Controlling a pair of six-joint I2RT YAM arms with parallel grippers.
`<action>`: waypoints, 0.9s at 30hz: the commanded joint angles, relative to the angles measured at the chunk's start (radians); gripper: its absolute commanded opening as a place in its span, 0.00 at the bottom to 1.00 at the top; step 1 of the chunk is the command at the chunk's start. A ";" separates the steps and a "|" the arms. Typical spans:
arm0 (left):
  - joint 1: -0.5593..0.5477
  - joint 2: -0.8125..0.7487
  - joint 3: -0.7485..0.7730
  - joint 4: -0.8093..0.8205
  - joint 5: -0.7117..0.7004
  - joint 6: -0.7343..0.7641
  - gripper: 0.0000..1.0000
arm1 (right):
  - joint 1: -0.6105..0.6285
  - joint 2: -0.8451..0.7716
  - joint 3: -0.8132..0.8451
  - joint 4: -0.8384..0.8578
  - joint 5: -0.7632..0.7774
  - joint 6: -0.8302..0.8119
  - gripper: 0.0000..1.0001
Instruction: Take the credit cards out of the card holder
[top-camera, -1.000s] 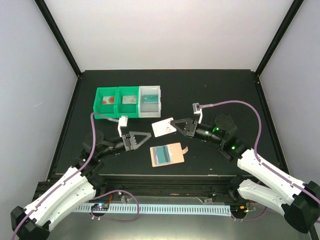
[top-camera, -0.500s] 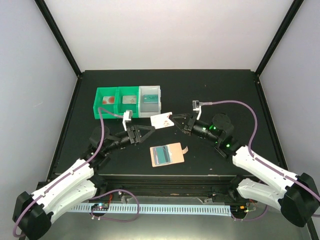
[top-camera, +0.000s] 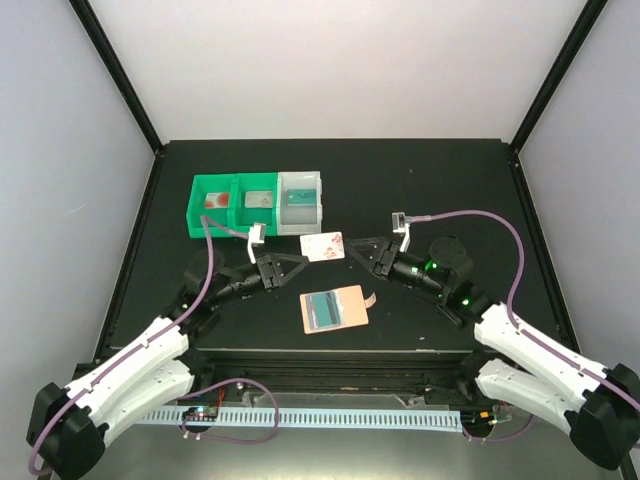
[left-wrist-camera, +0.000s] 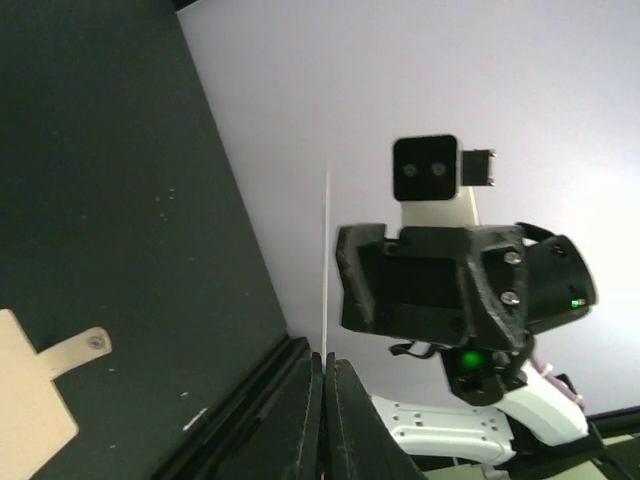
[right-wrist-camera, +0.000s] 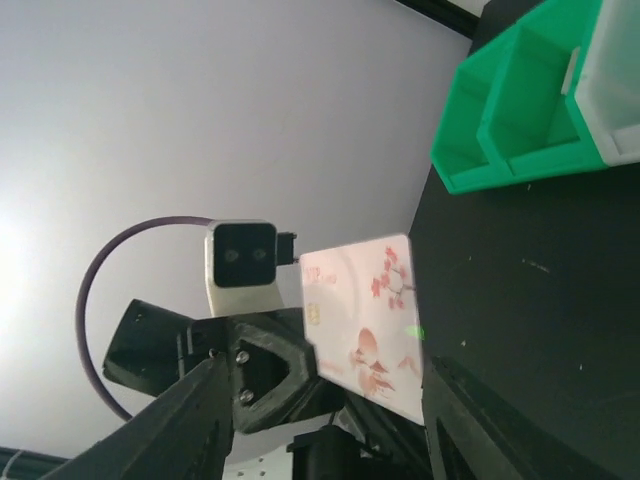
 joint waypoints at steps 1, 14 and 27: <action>0.038 -0.020 0.054 -0.131 0.036 0.102 0.02 | 0.000 -0.070 -0.002 -0.154 0.030 -0.124 0.59; 0.336 0.069 0.256 -0.645 0.265 0.468 0.02 | 0.000 -0.218 -0.008 -0.375 0.135 -0.321 1.00; 0.486 0.315 0.582 -0.934 0.041 0.747 0.01 | 0.000 -0.174 0.071 -0.511 -0.033 -0.529 1.00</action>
